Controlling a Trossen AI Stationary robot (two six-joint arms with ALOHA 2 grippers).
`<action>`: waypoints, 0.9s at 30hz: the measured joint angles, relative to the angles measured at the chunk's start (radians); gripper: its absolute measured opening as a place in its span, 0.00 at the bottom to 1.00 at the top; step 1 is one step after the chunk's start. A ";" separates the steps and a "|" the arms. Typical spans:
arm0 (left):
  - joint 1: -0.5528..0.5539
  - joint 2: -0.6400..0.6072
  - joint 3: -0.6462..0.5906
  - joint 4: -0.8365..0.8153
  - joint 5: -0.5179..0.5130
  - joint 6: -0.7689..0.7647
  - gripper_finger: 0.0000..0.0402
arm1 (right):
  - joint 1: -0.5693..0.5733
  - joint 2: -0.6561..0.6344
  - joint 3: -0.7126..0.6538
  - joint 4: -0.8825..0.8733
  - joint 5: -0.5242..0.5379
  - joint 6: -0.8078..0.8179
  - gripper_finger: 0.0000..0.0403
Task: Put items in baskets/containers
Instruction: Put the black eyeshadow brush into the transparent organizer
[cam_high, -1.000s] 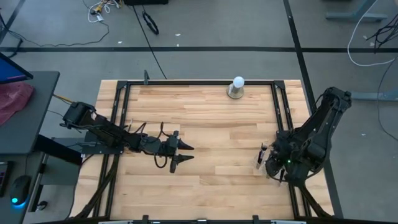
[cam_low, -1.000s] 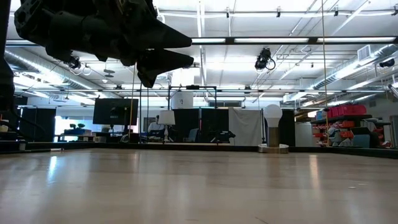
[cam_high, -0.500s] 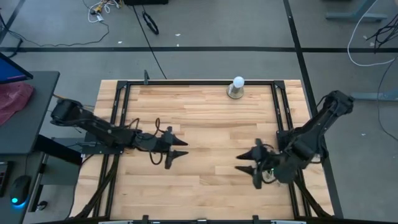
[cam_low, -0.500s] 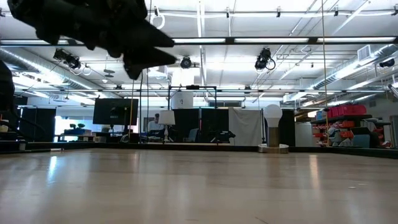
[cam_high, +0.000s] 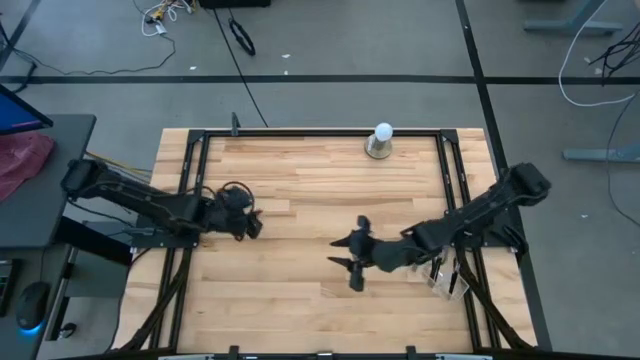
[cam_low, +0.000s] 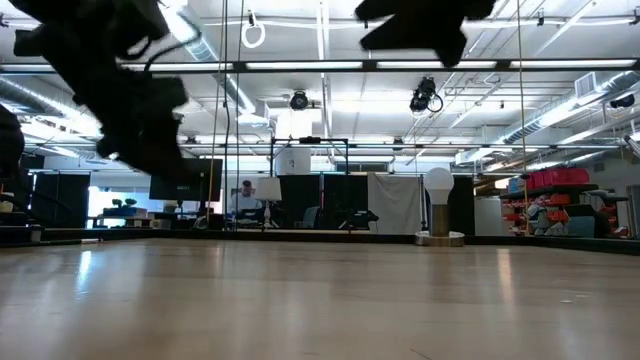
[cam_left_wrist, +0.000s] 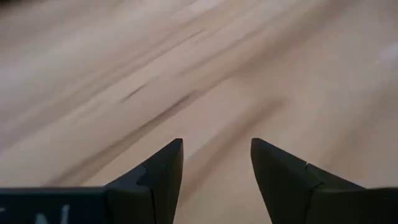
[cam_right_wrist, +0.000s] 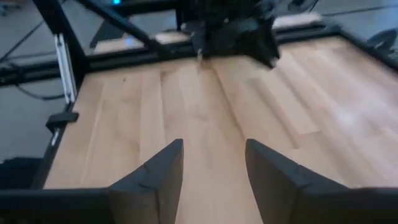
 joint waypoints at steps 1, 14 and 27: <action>0.026 0.000 0.000 -0.063 0.017 -0.060 0.49 | -0.008 0.024 0.000 0.019 -0.019 -0.004 0.43; 0.439 0.009 0.000 -0.306 0.338 0.011 0.50 | -0.001 0.095 0.000 0.102 -0.066 -0.037 0.41; 0.748 0.041 0.000 -0.409 0.434 0.113 0.57 | 0.041 0.094 0.000 0.092 -0.055 -0.072 0.41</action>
